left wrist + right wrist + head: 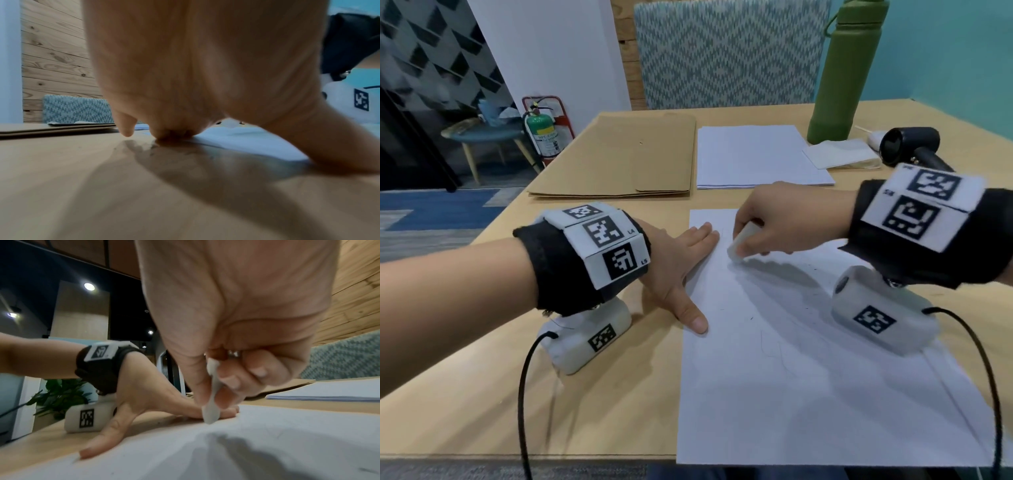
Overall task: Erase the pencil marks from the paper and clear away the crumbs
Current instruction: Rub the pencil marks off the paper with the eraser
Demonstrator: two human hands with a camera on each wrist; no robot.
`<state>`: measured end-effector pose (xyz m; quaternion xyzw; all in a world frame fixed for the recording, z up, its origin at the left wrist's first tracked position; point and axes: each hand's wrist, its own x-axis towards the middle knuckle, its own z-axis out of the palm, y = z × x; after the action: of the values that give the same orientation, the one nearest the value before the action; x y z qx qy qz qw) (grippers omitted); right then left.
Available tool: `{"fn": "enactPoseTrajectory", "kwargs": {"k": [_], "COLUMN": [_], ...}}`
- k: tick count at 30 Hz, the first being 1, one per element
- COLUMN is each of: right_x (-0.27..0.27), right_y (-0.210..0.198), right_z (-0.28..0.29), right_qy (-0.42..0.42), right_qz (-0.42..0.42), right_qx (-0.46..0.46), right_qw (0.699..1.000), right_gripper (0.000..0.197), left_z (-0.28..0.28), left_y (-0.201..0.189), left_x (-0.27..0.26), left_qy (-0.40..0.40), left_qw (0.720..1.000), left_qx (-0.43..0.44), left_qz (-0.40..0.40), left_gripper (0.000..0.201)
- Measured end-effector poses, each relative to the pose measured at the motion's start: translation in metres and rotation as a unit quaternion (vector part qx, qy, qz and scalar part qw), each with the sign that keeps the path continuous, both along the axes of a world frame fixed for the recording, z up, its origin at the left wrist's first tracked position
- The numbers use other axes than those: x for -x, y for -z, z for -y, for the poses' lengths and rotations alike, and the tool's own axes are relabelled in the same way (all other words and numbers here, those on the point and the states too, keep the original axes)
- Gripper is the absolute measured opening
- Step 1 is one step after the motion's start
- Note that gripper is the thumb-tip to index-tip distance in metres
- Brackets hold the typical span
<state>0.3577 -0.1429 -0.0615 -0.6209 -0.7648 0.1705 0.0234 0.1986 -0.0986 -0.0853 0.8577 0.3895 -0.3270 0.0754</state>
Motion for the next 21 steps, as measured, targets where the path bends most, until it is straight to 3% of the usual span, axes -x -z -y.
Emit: {"fn": "enactPoseTrajectory", "kwargs": {"k": [4, 6, 9, 15, 19, 21], "right_x": [0.014, 0.018, 0.024, 0.019, 0.034, 0.036], "right_y": [0.011, 0.011, 0.006, 0.009, 0.007, 0.003], "right_z": [0.004, 0.020, 0.038, 0.003, 0.024, 0.026], "right_qy": [-0.033, -0.078, -0.140, -0.058, -0.121, -0.128], "right_qz": [0.035, 0.022, 0.026, 0.038, 0.010, 0.023], "right_qx": [-0.032, 0.006, 0.062, -0.048, 0.038, 0.050], "right_qw": [0.998, 0.997, 0.988, 0.996, 0.992, 0.990], "right_gripper": [0.026, 0.031, 0.019, 0.017, 0.039, 0.039], "left_z": [0.003, 0.004, 0.005, 0.005, 0.003, 0.002], "left_y": [-0.001, -0.001, -0.001, -0.001, 0.001, 0.001], "left_x": [-0.001, -0.001, -0.002, -0.002, -0.001, -0.002], "left_qy": [0.013, 0.016, 0.013, 0.016, 0.030, 0.026], "left_qw": [1.000, 1.000, 1.000, 1.000, 1.000, 1.000], "left_qx": [-0.010, -0.010, -0.008, -0.011, -0.002, 0.002], "left_qz": [0.009, 0.010, -0.007, 0.005, 0.007, 0.007], "left_gripper": [0.131, 0.130, 0.129, 0.131, 0.119, 0.115]}}
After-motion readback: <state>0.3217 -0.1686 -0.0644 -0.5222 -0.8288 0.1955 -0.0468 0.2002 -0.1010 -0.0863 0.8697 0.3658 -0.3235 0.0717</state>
